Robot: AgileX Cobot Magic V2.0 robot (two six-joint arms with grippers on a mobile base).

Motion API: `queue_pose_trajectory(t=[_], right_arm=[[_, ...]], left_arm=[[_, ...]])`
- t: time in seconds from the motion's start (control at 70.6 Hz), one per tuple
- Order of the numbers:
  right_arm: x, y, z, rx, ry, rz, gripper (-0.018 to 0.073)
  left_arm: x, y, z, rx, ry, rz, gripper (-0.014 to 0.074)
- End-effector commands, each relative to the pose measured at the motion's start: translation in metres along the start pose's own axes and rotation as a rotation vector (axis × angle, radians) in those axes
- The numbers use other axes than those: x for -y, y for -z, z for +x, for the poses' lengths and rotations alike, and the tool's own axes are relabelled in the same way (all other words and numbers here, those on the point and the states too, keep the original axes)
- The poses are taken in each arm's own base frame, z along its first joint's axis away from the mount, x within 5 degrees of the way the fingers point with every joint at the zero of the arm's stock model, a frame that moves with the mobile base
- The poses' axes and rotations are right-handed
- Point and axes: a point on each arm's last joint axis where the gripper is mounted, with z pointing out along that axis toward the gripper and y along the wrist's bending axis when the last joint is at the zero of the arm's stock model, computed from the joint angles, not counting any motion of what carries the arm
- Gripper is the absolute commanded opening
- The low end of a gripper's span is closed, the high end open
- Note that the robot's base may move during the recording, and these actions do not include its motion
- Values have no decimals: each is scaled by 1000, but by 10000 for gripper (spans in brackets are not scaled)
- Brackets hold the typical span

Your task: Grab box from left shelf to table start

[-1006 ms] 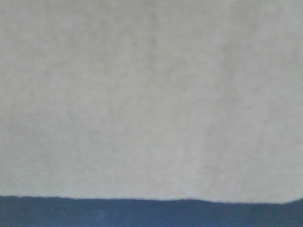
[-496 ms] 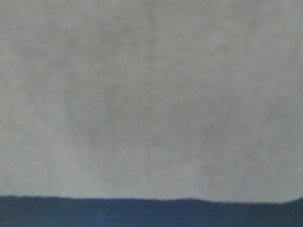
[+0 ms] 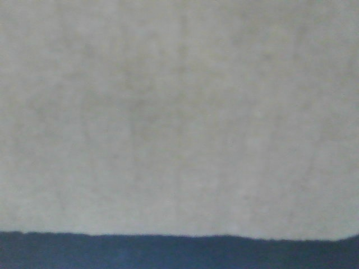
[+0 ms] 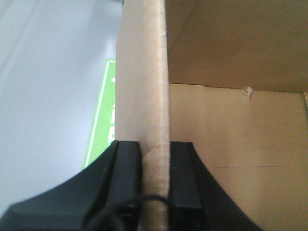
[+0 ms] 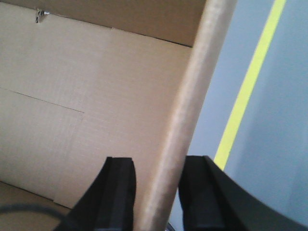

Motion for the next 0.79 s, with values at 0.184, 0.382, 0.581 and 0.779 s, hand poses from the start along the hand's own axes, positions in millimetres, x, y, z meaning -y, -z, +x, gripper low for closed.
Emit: queue_pose_trajectory(t=[0.184, 0.382, 0.581, 0.779], right_arm=[[-12, 5, -16, 133, -8, -119, 59], [-12, 5, -16, 133, -8, -119, 59], [-12, 5, -16, 133, -8, -119, 59], [-12, 5, -16, 133, -8, -119, 59]], left_arm=[[25, 16, -22, 182, 152, 282, -96], [25, 16, -22, 182, 152, 282, -96], [25, 16, -22, 182, 152, 282, -96], [25, 16, -22, 182, 152, 282, -96]])
